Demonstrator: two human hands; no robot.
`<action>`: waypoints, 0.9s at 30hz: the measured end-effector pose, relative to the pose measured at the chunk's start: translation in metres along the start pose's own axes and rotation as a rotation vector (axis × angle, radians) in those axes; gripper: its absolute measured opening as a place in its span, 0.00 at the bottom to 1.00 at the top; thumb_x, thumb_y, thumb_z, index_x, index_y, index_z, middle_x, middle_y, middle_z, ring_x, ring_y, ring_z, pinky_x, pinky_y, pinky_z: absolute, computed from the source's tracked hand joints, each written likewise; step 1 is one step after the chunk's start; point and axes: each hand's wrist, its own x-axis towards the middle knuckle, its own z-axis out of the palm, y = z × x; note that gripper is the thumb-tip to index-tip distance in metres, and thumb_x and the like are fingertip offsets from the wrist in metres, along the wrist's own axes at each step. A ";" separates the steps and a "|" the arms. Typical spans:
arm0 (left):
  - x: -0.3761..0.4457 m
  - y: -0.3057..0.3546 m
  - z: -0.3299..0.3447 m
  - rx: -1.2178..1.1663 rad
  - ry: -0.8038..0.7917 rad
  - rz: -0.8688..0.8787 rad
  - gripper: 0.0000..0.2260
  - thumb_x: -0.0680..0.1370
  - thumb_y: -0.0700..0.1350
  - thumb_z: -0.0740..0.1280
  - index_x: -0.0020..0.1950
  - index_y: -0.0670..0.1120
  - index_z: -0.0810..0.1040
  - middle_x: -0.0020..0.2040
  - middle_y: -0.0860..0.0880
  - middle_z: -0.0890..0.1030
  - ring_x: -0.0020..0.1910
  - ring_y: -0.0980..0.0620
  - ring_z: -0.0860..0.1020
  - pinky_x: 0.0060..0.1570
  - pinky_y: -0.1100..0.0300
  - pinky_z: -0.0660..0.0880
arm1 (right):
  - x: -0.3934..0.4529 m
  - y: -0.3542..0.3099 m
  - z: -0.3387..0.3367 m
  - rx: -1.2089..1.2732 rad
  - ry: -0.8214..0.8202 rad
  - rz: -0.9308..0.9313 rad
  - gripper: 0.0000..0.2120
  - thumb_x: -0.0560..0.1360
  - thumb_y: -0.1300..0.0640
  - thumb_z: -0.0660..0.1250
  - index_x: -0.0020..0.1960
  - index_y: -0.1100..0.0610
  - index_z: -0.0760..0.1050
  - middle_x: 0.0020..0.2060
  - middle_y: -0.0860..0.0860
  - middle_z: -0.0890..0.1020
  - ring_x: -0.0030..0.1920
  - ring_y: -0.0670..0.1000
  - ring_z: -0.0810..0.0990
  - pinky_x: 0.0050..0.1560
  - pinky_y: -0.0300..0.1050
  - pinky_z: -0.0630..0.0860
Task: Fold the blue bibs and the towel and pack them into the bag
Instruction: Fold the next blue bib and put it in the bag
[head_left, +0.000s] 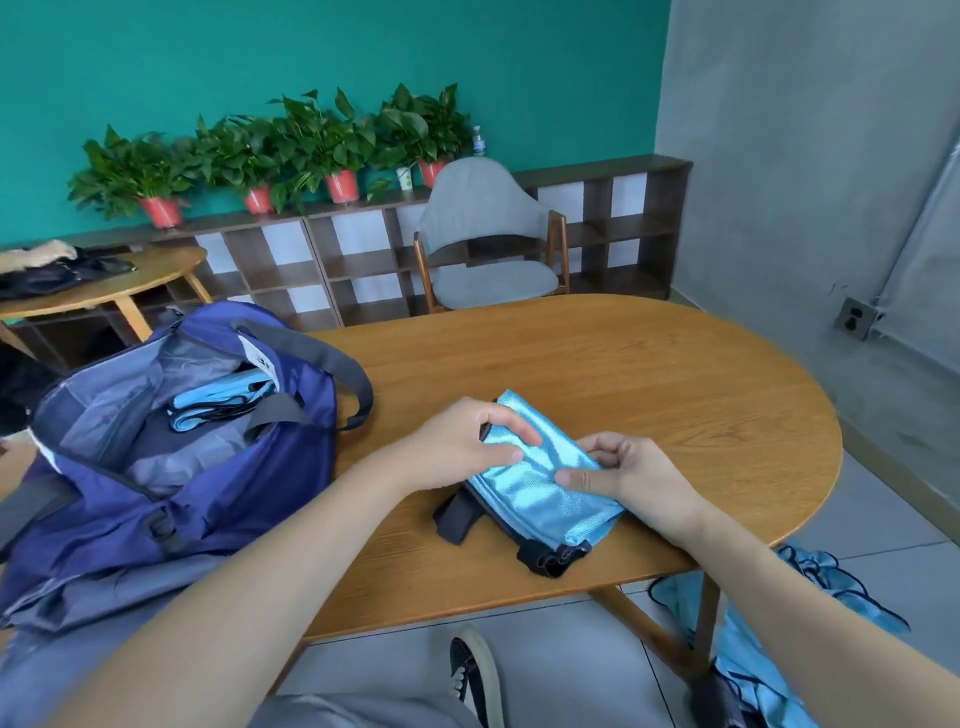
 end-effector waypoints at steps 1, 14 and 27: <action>-0.008 -0.003 -0.003 0.010 0.055 0.002 0.08 0.79 0.43 0.72 0.55 0.55 0.85 0.55 0.62 0.83 0.58 0.65 0.78 0.61 0.63 0.71 | -0.002 -0.002 0.002 -0.014 -0.012 0.011 0.16 0.68 0.61 0.80 0.54 0.61 0.82 0.48 0.58 0.87 0.46 0.56 0.86 0.48 0.44 0.82; -0.132 -0.028 -0.081 0.021 0.711 -0.023 0.11 0.80 0.49 0.70 0.61 0.61 0.83 0.46 0.56 0.77 0.40 0.59 0.75 0.46 0.68 0.71 | 0.014 -0.061 0.142 0.387 -0.073 -0.084 0.37 0.74 0.65 0.73 0.72 0.39 0.59 0.58 0.53 0.84 0.56 0.57 0.84 0.56 0.52 0.76; -0.204 -0.139 -0.206 0.107 0.870 -0.362 0.16 0.83 0.40 0.63 0.70 0.51 0.76 0.62 0.44 0.72 0.51 0.49 0.75 0.43 0.79 0.67 | 0.130 -0.109 0.339 -0.223 0.030 -0.387 0.08 0.81 0.61 0.67 0.53 0.50 0.82 0.44 0.45 0.81 0.40 0.46 0.76 0.43 0.39 0.74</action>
